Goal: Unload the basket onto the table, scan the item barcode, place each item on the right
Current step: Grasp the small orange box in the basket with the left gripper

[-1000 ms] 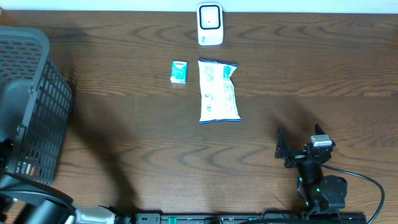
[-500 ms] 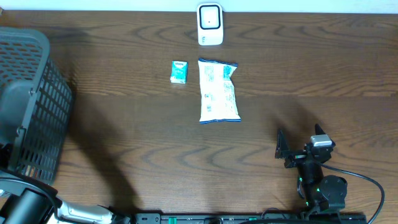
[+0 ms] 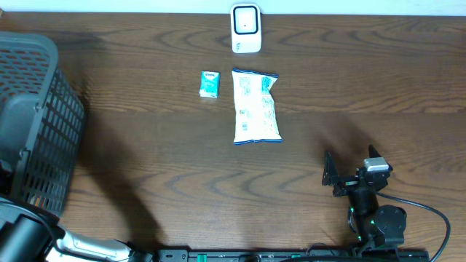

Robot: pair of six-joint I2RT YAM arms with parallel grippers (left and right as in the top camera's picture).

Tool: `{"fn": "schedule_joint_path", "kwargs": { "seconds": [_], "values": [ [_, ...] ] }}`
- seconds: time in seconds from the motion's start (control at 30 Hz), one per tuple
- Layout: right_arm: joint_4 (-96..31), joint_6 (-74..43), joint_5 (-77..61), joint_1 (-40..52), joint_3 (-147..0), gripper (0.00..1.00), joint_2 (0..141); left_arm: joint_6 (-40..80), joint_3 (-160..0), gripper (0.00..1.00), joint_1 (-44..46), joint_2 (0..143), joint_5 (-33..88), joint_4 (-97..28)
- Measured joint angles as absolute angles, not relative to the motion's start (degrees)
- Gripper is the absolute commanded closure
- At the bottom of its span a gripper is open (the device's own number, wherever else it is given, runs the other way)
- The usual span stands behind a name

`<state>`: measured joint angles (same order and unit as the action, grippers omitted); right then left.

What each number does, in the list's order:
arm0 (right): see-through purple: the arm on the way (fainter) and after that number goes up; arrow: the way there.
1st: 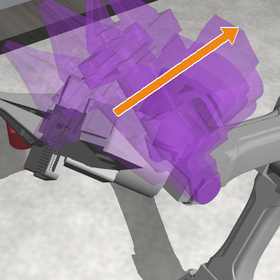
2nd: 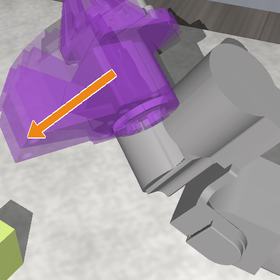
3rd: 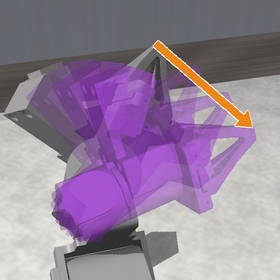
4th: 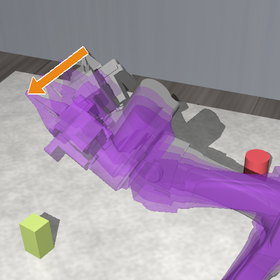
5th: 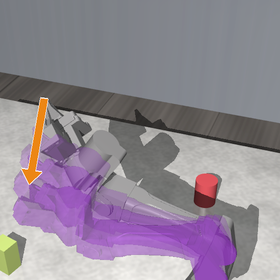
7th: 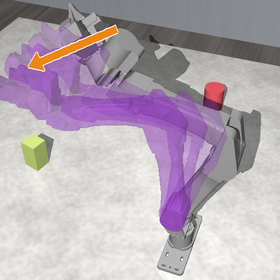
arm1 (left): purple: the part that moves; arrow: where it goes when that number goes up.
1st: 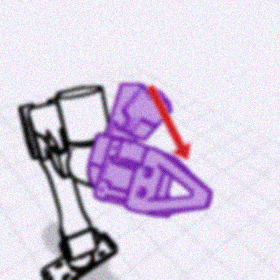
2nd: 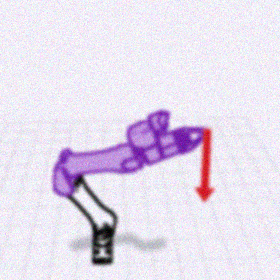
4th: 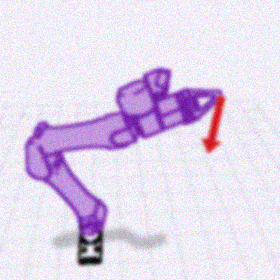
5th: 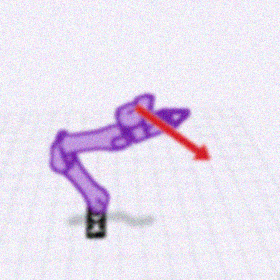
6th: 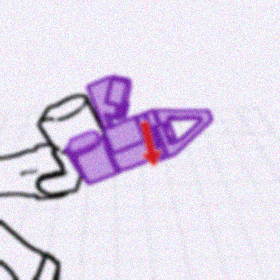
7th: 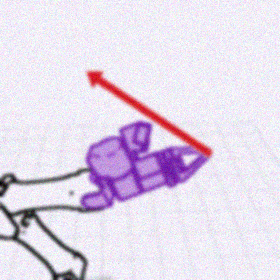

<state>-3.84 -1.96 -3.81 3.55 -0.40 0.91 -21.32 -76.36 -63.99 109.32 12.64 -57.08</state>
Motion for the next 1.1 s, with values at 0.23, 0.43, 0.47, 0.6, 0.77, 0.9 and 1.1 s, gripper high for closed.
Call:
{"fn": "schedule_joint_path", "kwargs": {
  "seconds": [0.23, 0.43, 0.47, 0.6, 0.77, 0.9, 1.1],
  "values": [
    [-3.8, -2.0, -3.8, 3.6, -0.4, 0.01, 0.9, -20.2, -77.5, 0.78, -64.0, 109.9, 13.6, -57.1],
    [-3.8, -2.0, -3.8, 3.6, -0.4, 0.01, 0.9, -14.2, -85.8, 0.9, -64.0, 109.9, 14.3, -57.1],
    [-3.8, -2.0, -3.8, 3.6, -0.4, 0.01, 0.9, -13.1, -87.6, 0.9, -64.0, 109.8, 15.1, -57.1],
    [-3.8, -2.0, -3.8, 3.6, -0.4, 0.01, 0.9, -10.2, -94.1, 0.9, -64.0, 109.4, 20.8, -56.4],
    [-3.8, -2.0, -3.8, 3.6, -0.4, 0.01, 0.9, 0.1, -101.8, 0.9, -64.0, 107.2, 31.4, -48.4],
    [-3.8, -2.0, -3.8, 3.6, -0.4, 0.0, 0.9, 11.2, -104.0, 0.9, -64.0, 103.6, 42.6, -36.4],
    [-3.8, -2.0, -3.8, 3.6, -0.4, 0.01, 0.9, 28.6, -104.6, 0.9, -62.4, 96.9, 58.4, -17.7]
  ]
}}
